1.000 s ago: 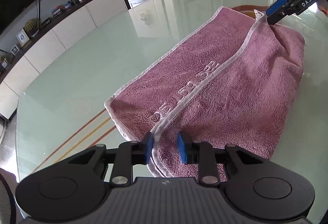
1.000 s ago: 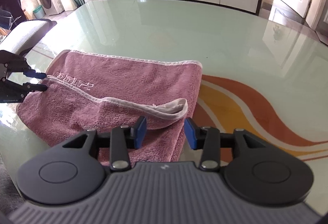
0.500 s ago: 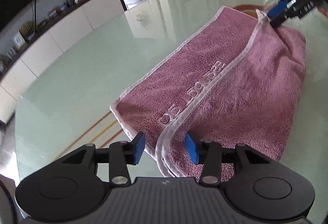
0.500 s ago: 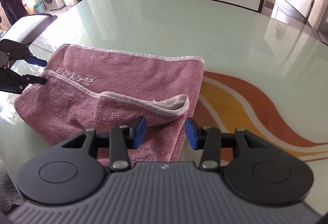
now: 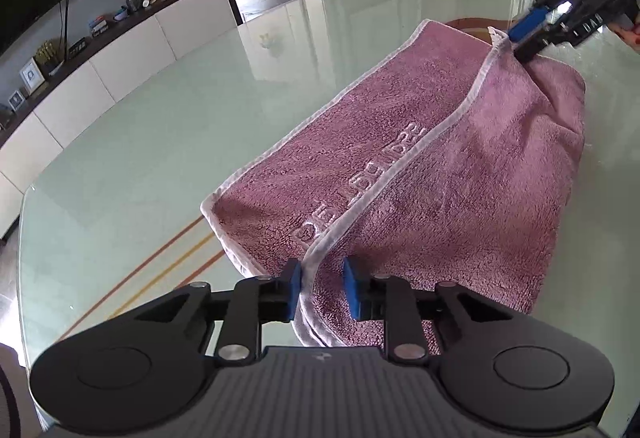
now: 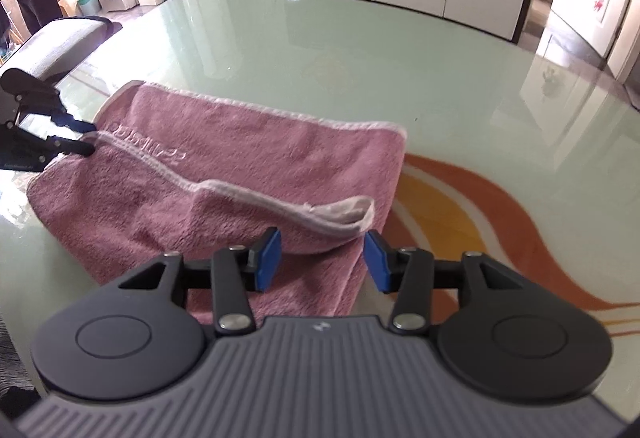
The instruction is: Fold towel
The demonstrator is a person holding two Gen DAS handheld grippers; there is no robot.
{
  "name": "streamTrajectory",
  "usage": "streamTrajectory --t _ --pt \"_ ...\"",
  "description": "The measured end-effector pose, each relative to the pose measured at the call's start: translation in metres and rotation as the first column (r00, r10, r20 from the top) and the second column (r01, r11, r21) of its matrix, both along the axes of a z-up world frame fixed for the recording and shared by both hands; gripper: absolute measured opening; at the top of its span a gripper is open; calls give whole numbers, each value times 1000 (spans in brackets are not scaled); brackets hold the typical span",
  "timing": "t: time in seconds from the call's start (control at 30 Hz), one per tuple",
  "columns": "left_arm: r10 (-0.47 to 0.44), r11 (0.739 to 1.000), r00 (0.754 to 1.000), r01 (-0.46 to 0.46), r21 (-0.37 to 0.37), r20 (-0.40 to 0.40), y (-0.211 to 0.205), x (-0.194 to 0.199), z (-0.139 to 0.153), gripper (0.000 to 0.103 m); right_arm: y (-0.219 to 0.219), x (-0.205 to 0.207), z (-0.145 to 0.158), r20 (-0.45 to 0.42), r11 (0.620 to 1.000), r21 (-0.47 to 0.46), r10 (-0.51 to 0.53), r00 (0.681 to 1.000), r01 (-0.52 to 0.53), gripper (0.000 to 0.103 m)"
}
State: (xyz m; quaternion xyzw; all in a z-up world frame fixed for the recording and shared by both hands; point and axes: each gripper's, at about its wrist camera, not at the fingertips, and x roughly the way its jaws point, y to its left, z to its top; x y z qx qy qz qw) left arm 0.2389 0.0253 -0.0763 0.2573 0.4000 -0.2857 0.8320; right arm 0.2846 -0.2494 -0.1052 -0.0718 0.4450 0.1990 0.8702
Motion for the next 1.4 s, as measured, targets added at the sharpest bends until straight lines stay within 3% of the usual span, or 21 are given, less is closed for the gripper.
streamTrajectory --t 0.23,0.27,0.33,0.47,0.57,0.63,0.77,0.83,0.97,1.03,1.13,1.4 --pt "-19 1000 999 18 25 31 1 0 1 21 18 20 -6 4 998 -37 60 998 -60 54" --pt "-19 1000 999 18 25 33 2 0 1 21 21 21 -7 0 997 -40 68 998 -68 52" --pt "-18 999 999 17 29 40 2 0 1 22 24 21 -11 -15 996 -43 81 997 -82 38" --pt "-13 999 998 11 40 54 3 1 2 31 24 18 -16 -26 995 -35 93 995 -94 34" --pt "-4 999 999 2 34 52 5 3 2 35 17 16 -14 -13 998 -17 68 998 -68 38" --pt "6 1000 999 -7 28 49 7 5 3 38 15 16 -14 2 998 -36 45 999 -45 52" --pt "21 1000 999 -22 12 40 9 7 2 38 12 16 -19 -22 999 -24 40 999 -40 51" --pt "23 1000 999 -24 10 39 9 8 2 38 13 16 -21 -31 999 -12 43 999 -44 41" --pt "20 1000 999 -20 6 32 7 7 1 29 13 20 -22 -48 1000 19 21 999 -21 34" --pt "12 1000 999 -13 12 40 4 4 -1 24 12 19 -21 -48 999 36 11 999 -10 20" --pt "-1 1000 998 0 23 65 0 -3 -3 15 12 15 -17 -38 998 60 3 999 0 13" --pt "11 1000 996 -14 27 87 -2 -6 -4 10 0 -3 1 17 990 138 -11 1000 9 12"
